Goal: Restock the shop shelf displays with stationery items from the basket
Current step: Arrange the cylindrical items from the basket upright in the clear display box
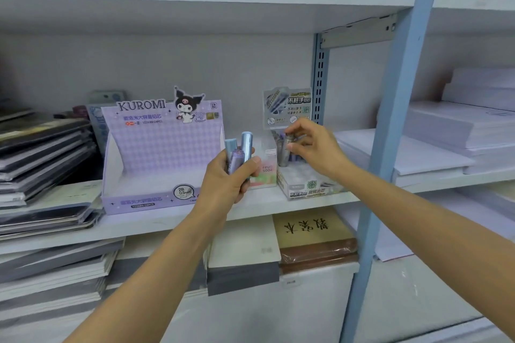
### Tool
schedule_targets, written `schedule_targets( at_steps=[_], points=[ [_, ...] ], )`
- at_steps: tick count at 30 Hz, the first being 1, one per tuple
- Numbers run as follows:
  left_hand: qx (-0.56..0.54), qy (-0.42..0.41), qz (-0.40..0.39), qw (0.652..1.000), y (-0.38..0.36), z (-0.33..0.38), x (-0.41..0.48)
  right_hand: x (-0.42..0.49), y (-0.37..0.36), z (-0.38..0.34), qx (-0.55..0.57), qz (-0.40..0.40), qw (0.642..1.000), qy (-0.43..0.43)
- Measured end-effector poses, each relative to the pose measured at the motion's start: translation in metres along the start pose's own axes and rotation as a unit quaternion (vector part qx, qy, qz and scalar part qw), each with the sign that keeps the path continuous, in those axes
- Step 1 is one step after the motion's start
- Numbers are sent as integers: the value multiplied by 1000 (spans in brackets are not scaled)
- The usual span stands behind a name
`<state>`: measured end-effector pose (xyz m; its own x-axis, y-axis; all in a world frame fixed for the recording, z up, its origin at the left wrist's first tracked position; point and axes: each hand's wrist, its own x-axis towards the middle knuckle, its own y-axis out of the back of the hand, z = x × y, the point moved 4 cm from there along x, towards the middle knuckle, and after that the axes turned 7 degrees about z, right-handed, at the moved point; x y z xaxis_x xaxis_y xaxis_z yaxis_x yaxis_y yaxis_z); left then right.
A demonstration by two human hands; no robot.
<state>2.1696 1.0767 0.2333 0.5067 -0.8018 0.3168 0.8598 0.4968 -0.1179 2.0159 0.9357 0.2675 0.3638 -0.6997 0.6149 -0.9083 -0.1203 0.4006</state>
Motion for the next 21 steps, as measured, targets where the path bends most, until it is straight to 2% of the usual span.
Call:
schedule_targets(
  at_steps=[5,11,16,19,21],
  points=[
    [3,0,-10,1000,-2,-1,1,5,5,0,-20,-57,998,-7],
    [13,-6,-23,1000,-5,0,0,5,-4,-4,-110,31,991,65],
    [11,-6,-32,999,-5,-2,-2,3,-11,2,-190,10,981,47],
    [11,-7,-43,999,-5,-1,-4,1,-1,-6,-155,25,987,42],
    [12,-6,-58,998,-7,0,-6,-4,5,-18,-51,22,997,45]
  ],
)
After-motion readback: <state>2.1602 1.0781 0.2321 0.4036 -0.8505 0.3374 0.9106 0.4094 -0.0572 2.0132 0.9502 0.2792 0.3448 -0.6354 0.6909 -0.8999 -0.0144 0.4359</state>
